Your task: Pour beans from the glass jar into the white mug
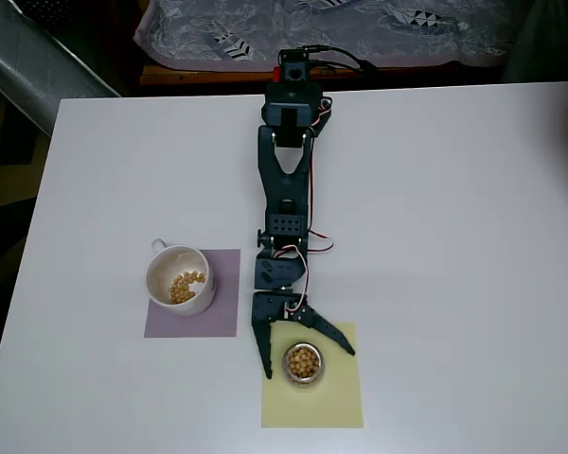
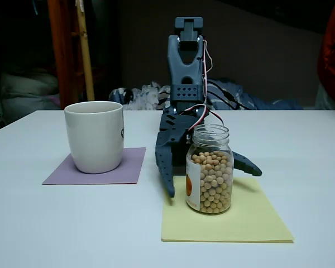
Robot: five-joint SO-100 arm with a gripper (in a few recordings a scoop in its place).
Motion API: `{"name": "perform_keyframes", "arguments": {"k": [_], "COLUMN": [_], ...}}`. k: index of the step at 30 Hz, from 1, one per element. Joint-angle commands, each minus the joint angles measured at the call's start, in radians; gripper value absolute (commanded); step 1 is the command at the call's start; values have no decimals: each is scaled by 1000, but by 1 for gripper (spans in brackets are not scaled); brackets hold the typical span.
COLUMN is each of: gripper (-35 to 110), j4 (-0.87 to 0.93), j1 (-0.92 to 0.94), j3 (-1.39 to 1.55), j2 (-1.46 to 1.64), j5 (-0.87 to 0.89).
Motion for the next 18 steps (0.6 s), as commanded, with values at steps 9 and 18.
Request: {"name": "perform_keyframes", "arguments": {"k": [9, 18], "gripper": [45, 11], "j4": [12, 3], "j1": [-14, -38], "j3": [-15, 86], "j2": [63, 167], "j5": [11, 121]}}
